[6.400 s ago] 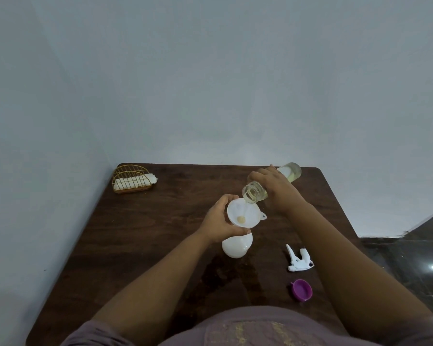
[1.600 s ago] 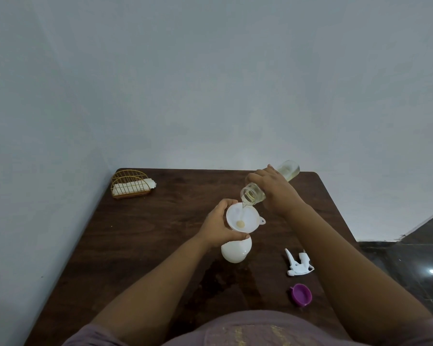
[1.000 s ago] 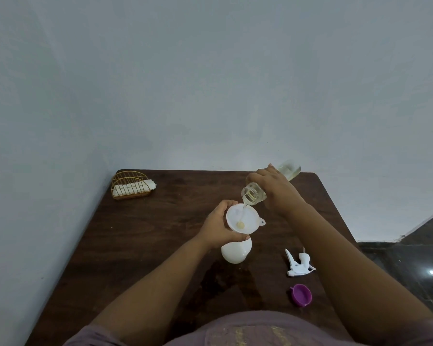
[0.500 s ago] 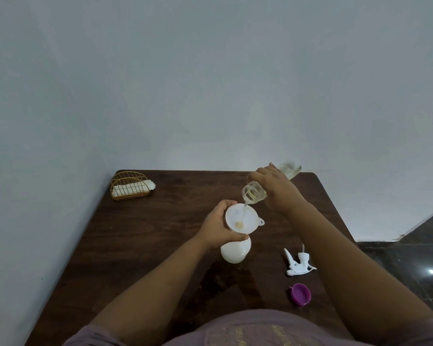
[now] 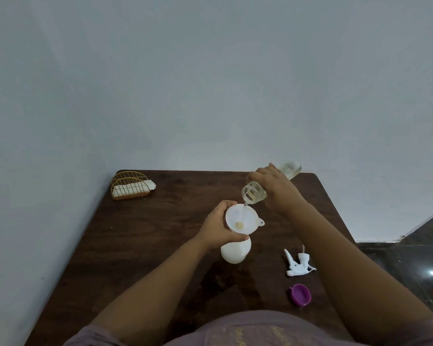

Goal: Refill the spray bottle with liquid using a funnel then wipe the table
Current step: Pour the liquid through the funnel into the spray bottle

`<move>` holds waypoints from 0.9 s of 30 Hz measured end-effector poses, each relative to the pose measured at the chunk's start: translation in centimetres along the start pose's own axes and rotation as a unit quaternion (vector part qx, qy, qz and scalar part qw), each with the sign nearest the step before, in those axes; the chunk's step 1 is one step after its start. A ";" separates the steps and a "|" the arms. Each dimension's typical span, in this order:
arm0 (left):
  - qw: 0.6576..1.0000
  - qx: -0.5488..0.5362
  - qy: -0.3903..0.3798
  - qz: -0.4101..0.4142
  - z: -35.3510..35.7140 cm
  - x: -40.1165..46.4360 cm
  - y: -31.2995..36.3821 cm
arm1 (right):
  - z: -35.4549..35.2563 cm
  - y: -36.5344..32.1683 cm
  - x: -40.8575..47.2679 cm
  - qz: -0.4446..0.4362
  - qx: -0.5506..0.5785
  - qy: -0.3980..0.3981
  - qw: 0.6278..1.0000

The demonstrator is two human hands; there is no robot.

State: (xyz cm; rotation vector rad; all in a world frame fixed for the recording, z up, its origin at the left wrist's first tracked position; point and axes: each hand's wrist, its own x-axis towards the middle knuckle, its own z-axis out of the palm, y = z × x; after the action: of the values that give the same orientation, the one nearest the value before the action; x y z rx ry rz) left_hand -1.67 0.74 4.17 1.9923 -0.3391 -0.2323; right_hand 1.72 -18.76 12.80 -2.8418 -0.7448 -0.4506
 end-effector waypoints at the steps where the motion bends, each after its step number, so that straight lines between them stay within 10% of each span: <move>1: 1.000 -0.001 0.000 0.000 0.0 0.0 0.0 | 0.0 0.0 0.0 -0.001 -0.001 0.001 1.000; 27: 1.000 0.000 0.001 -0.006 0.1 0.0 -0.1 | 0.1 -0.2 0.0 -0.003 -0.004 0.010 1.000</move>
State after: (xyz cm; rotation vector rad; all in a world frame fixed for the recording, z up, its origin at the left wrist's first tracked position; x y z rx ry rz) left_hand -1.71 0.68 4.04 1.9942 -0.3251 -0.2387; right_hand 1.66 -18.59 12.73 -2.8393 -0.7482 -0.4846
